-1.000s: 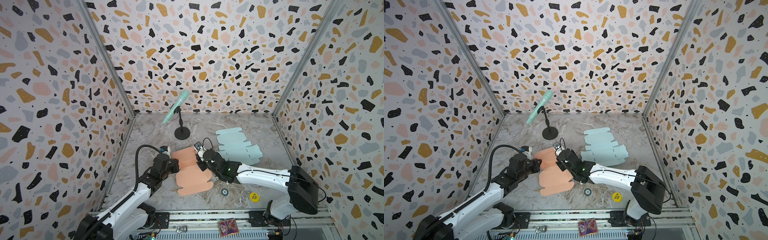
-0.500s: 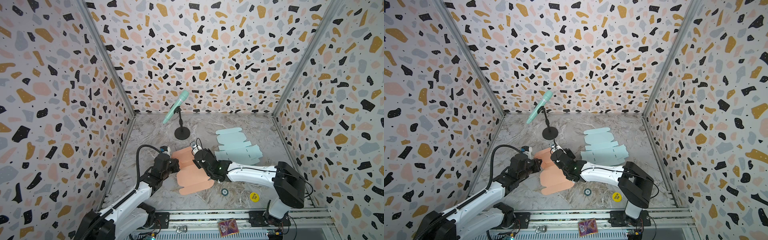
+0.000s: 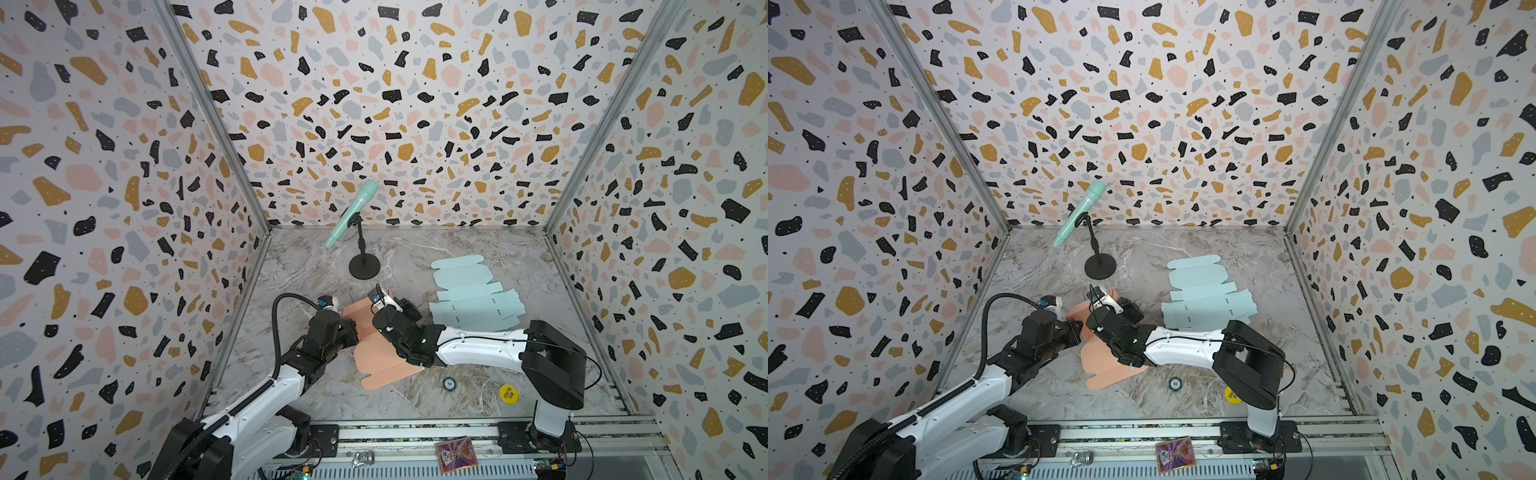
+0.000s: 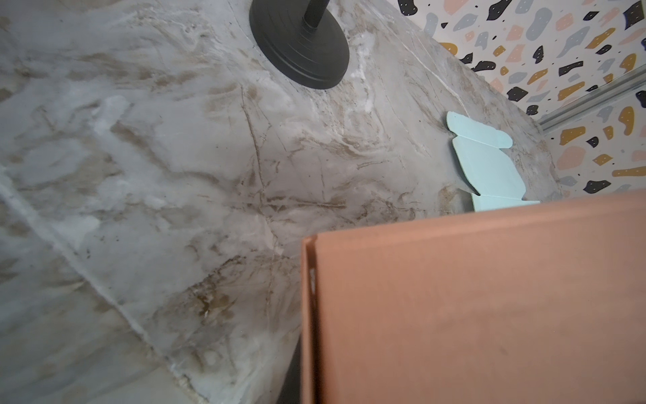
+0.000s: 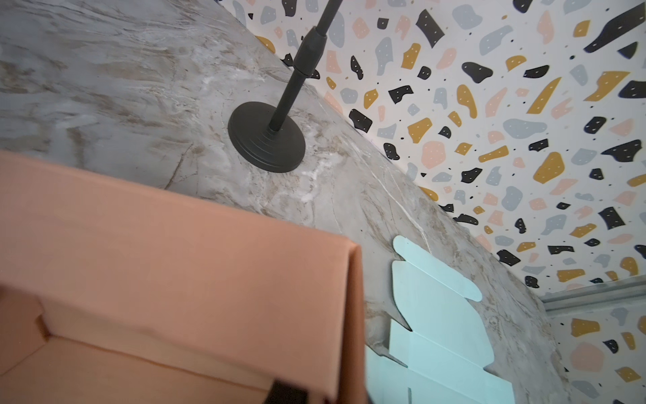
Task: Assemble paper box
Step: Fold the bottom flaps of a flat cardboard box at the center of the table.
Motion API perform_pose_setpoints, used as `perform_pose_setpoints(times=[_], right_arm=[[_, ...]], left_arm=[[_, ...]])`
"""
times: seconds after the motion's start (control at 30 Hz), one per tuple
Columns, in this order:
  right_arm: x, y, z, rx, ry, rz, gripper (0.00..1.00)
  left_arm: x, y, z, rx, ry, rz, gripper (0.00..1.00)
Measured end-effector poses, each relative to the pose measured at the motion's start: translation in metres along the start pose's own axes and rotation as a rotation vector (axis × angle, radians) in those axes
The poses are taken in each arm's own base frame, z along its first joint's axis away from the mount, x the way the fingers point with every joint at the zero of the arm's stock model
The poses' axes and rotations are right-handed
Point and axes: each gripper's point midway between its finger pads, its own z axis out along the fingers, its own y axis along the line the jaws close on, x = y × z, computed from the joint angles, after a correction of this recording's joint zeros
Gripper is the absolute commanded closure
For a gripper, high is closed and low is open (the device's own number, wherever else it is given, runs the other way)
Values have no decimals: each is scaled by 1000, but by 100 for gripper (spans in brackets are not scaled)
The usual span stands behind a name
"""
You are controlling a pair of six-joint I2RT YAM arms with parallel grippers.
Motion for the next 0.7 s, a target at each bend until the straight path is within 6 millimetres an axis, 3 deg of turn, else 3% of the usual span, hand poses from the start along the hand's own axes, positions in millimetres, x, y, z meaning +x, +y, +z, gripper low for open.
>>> perform_pose_setpoints(times=[0.17,0.7], right_arm=[[-5,-1,0,33,-16,-13,98],[-5,4,-13,44,-33,-48,72]], left_arm=[[-1,-1,-2,9,-10,-16,99],[-2,-1,-5,16,-23,-22,99]])
